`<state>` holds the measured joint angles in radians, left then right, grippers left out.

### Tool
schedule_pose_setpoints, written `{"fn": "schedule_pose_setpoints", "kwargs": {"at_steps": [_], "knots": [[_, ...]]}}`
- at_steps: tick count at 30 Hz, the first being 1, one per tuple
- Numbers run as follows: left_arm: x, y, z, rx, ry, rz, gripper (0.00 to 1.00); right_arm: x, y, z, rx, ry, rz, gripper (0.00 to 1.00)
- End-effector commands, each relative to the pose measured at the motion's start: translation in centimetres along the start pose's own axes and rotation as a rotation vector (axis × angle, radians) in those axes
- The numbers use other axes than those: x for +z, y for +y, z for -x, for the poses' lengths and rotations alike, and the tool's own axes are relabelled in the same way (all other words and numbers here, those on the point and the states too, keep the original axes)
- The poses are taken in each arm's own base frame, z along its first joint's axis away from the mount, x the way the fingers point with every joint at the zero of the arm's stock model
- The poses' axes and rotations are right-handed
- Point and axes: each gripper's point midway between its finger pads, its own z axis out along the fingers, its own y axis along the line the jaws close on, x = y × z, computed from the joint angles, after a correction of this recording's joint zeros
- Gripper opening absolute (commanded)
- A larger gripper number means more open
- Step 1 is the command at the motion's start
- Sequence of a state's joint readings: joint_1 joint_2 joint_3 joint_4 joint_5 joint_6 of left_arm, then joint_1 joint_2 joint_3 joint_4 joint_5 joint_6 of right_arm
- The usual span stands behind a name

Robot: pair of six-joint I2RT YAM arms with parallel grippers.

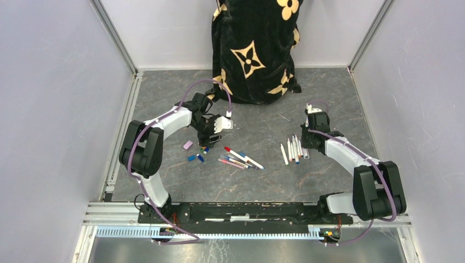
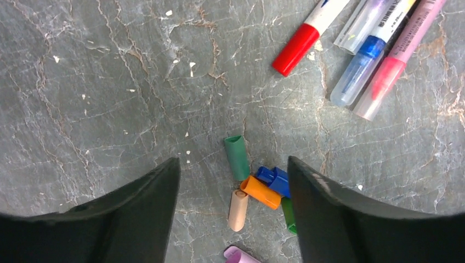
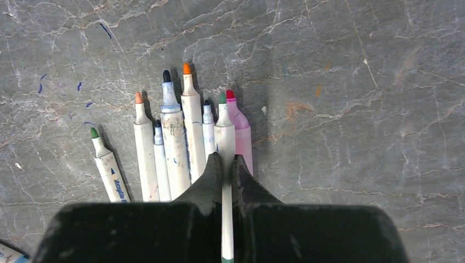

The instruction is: Open the pen caps

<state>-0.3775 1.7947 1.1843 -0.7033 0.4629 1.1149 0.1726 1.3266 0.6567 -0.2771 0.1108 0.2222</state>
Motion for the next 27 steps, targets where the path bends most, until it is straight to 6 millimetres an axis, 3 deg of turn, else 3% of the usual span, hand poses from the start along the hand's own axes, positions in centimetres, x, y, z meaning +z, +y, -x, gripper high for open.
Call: {"fn": "schedule_pose_setpoints", "kwargs": {"at_steps": [1,2,3,8,12,16,20,27], "knots": [[-2.3,0.8,2.6,-0.029,-0.064,0.036,0.86,0.6,0.5,1.0,0.027,-0.039,0.019,0.00],[-2.9,1.0,3.0,-0.031,-0.073,0.042,0.96,0.6,0.7,0.9,0.026,-0.038,0.028,0.00],[-3.3,1.0,3.4,-0.034,-0.083,0.047,0.99,0.6,0.8,0.9,0.024,-0.038,0.034,0.00],[-6.2,2.6,5.8,-0.085,-0.129,0.121,1.00,1.1,1.3,-0.2,0.009,-0.007,0.056,0.00],[-10.1,4.3,8.0,-0.132,-0.173,0.186,1.00,1.6,1.4,-1.7,-0.002,0.031,0.053,0.00],[-13.0,4.8,8.9,-0.154,-0.175,0.215,1.00,2.0,0.8,-2.8,-0.007,0.067,0.024,0.00],[-14.0,4.2,9.1,-0.128,-0.178,0.226,1.00,1.7,-0.5,-2.9,-0.024,0.074,-0.047,0.00],[-13.9,4.1,9.0,-0.122,-0.181,0.230,1.00,0.9,-3.2,-2.9,-0.088,0.094,-0.186,0.00]]}}
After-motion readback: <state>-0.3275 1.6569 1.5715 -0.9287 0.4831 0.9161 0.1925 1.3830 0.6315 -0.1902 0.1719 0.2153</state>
